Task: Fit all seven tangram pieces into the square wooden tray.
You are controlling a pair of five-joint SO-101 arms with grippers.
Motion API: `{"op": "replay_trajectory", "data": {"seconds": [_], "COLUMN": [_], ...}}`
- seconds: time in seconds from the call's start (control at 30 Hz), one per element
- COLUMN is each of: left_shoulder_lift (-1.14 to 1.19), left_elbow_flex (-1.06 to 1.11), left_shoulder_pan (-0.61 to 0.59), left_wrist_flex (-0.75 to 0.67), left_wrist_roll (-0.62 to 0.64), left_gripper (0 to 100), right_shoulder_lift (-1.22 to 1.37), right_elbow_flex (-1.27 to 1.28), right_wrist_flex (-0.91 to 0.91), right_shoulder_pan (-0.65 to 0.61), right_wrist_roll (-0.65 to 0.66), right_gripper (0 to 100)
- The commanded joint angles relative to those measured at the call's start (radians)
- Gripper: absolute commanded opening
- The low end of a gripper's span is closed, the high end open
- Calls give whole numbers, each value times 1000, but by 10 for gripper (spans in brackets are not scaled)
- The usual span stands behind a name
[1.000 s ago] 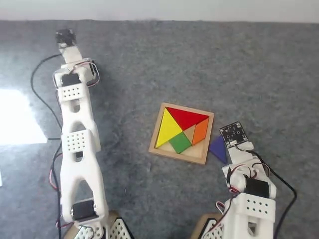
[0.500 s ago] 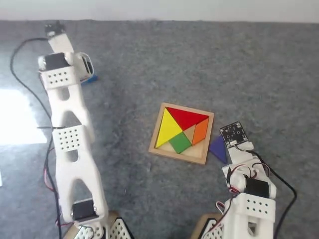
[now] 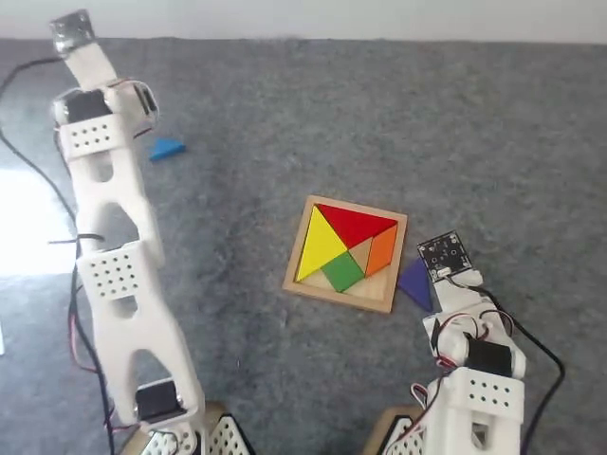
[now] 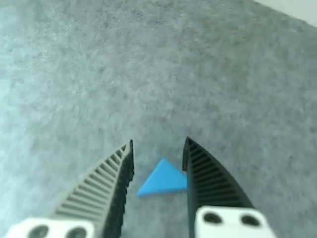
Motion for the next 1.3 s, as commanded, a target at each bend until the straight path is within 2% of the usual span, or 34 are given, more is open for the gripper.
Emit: {"op": "replay_trajectory", "data": {"seconds": [0.0, 0.23, 0.47, 0.67, 0.8, 1.0, 1.13, 1.27], "left_shoulder_lift": [48, 172, 192, 192, 192, 192, 161, 69], "left_elbow_flex": [31, 30, 30, 30, -1, -282, -303, -65], "left_shoulder_pan": [14, 44, 77, 78, 94, 146, 163, 157], "left_wrist_flex": [-210, -247, -104, -28, 130, 517, 539, 537], "left_wrist_roll": [12, 11, 6, -137, -224, -408, -479, -442], "left_gripper": [160, 160, 160, 160, 160, 160, 160, 160], "right_shoulder_lift": [4, 4, 4, 4, 4, 4, 4, 4], "right_elbow_flex": [-5, -5, -5, -5, -5, -5, -5, -5], "right_wrist_flex": [-7, -7, -7, -7, -7, -7, -7, -7], "right_shoulder_pan": [-4, -7, -7, -7, -7, -7, -4, -4], "right_wrist_roll": [9, 11, 11, 11, 11, 11, 9, 8], "right_gripper": [216, 216, 216, 216, 216, 216, 216, 216]}}
